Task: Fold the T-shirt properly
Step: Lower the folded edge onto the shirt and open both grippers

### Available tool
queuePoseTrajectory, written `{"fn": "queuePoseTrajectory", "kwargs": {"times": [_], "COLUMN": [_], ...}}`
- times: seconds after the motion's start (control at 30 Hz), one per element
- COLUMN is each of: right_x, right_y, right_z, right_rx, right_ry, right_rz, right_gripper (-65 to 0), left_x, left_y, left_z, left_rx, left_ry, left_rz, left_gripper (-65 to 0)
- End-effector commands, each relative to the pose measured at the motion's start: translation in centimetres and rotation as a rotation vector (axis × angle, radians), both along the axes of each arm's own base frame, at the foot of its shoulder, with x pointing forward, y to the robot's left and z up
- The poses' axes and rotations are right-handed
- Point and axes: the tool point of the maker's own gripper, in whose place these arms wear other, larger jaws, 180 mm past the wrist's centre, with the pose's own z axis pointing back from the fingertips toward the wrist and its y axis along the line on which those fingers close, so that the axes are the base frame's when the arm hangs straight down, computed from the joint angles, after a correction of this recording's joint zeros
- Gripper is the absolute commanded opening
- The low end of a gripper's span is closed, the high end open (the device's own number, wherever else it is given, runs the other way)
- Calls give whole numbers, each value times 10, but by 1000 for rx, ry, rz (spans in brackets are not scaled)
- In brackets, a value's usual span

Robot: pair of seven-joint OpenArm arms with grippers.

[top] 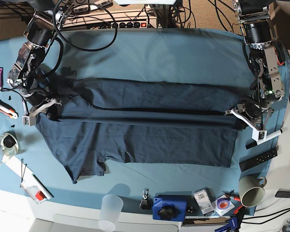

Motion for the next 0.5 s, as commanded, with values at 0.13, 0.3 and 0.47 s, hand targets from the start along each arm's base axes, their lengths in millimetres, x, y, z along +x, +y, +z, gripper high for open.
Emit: {"fn": "queuePoseTrajectory", "kwargs": {"times": [0.13,0.3,0.47], "right_x": [16,18,20], "right_y": [-17,-17,-17], "right_z": [28,30,32], "right_rx": [-35,-34,-34], "right_ry": [-92,-101,-105], "right_rz": [-33,-34,-34], "right_gripper": [-650,-650,-650], "left_x": [16,16,16], "left_y": [12,6,6], "left_z": [24,25,26], "left_rx": [30,31,31], "left_ry": [-98,-107,-110], "left_rz": [17,-29,-28], "left_gripper": [-650,-650,-650]}}
